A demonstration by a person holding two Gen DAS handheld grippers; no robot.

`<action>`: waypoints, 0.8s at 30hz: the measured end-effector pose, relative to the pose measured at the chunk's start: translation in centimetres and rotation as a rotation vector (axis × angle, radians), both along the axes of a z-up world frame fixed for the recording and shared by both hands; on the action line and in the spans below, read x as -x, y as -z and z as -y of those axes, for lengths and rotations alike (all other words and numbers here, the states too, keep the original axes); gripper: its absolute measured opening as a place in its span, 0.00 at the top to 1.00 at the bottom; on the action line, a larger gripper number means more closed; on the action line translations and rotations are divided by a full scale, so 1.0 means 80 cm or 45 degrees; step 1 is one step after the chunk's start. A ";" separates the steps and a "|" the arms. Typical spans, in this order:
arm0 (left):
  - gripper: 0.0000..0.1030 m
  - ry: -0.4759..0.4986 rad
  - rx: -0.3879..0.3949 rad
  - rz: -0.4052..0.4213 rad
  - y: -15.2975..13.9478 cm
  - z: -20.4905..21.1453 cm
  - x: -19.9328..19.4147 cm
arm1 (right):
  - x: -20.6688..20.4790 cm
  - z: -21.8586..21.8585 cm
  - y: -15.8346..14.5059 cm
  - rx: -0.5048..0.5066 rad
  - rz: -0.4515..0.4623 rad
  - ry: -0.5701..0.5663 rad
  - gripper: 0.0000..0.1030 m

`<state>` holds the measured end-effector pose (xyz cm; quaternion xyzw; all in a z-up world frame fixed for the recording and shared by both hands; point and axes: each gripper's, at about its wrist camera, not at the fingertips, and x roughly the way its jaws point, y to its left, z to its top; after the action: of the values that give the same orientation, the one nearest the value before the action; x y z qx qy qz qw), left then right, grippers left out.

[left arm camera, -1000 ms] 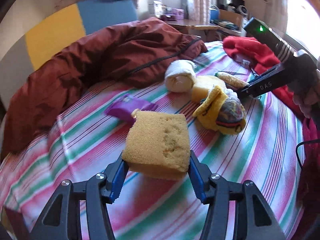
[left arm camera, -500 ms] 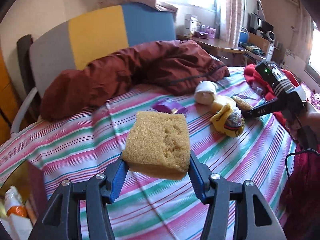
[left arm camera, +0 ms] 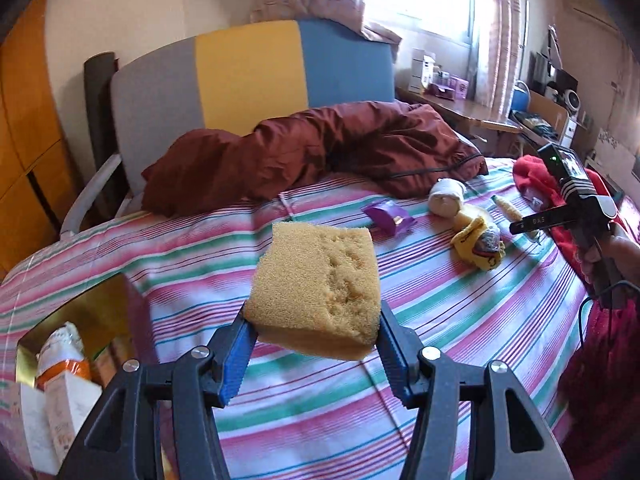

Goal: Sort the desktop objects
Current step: 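Grasp and lift a yellow sponge with the left tool while the right tool grasps the WEIDAN snack bag, then carry the yellow sponge and WEIDAN bag into the gold tray and open both tools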

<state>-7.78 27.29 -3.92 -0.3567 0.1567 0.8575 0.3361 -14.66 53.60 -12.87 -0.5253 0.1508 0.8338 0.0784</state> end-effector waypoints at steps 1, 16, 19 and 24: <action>0.44 -0.009 0.002 -0.002 -0.001 0.004 0.000 | 0.003 -0.005 -0.001 0.008 -0.008 0.013 0.57; 0.44 -0.136 -0.028 -0.014 -0.015 0.079 0.000 | -0.007 0.013 -0.048 0.066 -0.153 0.032 0.58; 0.44 -0.161 -0.045 -0.012 -0.016 0.094 0.000 | -0.014 0.037 -0.074 0.074 -0.195 0.002 0.58; 0.44 -0.204 -0.063 0.003 -0.017 0.120 0.003 | -0.025 0.099 -0.121 0.107 -0.299 -0.093 0.58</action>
<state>-8.04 17.67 -2.56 -0.3605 0.1060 0.8848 0.2755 -12.66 45.66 -3.17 -0.4321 0.1746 0.8847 0.0075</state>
